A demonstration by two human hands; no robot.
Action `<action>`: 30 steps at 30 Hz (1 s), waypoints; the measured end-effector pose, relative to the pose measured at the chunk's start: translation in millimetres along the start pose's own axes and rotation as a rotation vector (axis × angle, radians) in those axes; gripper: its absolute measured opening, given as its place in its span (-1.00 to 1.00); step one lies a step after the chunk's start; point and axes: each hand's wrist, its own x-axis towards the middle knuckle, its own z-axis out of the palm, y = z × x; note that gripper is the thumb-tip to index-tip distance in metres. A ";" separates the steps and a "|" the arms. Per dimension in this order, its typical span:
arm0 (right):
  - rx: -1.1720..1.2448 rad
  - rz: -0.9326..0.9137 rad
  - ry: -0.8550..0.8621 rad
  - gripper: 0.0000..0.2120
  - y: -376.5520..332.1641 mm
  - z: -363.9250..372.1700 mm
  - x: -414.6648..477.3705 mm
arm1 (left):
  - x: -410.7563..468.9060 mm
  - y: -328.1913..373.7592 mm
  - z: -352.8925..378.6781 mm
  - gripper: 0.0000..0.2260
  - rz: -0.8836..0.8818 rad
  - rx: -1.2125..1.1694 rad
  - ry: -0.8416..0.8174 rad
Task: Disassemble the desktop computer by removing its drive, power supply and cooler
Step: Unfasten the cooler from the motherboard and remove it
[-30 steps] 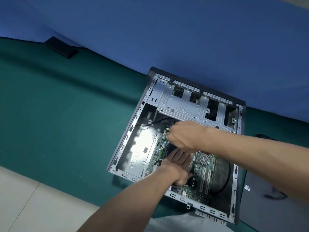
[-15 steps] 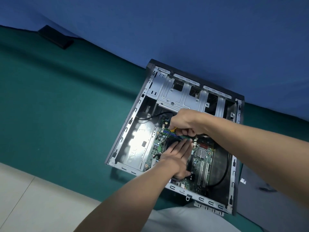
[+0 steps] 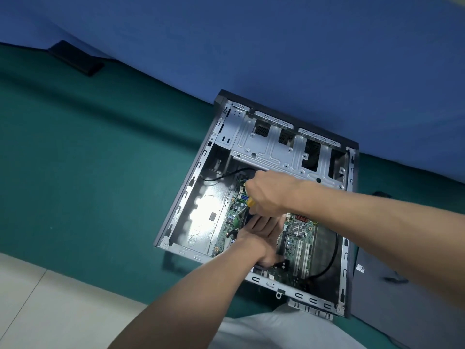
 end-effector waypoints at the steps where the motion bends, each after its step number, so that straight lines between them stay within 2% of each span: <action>1: 0.035 0.037 -0.002 -0.54 -4.0 3.1 0.6 | 5.5 -1.2 2.1 -0.16 0.003 0.041 -0.048; 4: 0.271 0.193 -0.056 -0.38 -10.3 8.0 4.3 | 13.9 -1.4 3.4 -0.17 0.005 0.069 -0.092; 7: 0.427 0.273 -0.010 -0.54 -3.4 4.2 9.3 | 9.2 -2.1 7.3 -0.17 0.024 0.071 -0.038; 9: 0.395 0.300 -0.014 -0.60 -0.4 0.7 11.1 | 8.6 -1.6 10.5 -0.18 0.012 0.022 0.057; 10: 0.383 0.311 -0.024 -0.61 -0.2 0.9 11.7 | 9.1 -1.5 10.1 -0.19 0.008 0.038 0.055; 13: 0.349 0.298 -0.012 -0.64 -4.0 4.3 8.2 | 11.2 -1.3 6.8 -0.18 0.003 0.141 -0.086; 15: 0.244 0.226 0.024 -0.67 -9.1 6.4 2.1 | 11.9 -1.5 2.2 -0.18 -0.016 0.109 -0.107; 19: -0.117 0.000 0.056 -0.63 -16.4 5.5 0.1 | 7.0 0.2 -3.4 -0.21 -0.027 0.055 -0.179; 21: -0.116 -0.045 0.052 -0.62 -17.0 2.0 3.2 | 5.6 1.0 -5.1 -0.21 -0.035 0.044 -0.167; 23: -0.042 -0.055 0.053 -0.65 -16.1 -1.1 8.1 | 5.2 1.7 -4.4 -0.20 -0.025 0.034 -0.135; 25: 0.145 0.014 0.051 -0.67 -14.5 -0.6 12.3 | 5.5 1.9 -4.4 -0.20 -0.001 0.046 -0.116; 28: 0.465 0.263 -0.069 -0.56 -8.4 0.4 14.5 | 5.3 0.8 -6.2 -0.25 0.013 0.069 -0.130; 30: 0.745 0.454 -0.148 -0.61 -2.9 -0.4 15.5 | 6.1 0.5 -5.7 -0.30 0.020 0.089 -0.128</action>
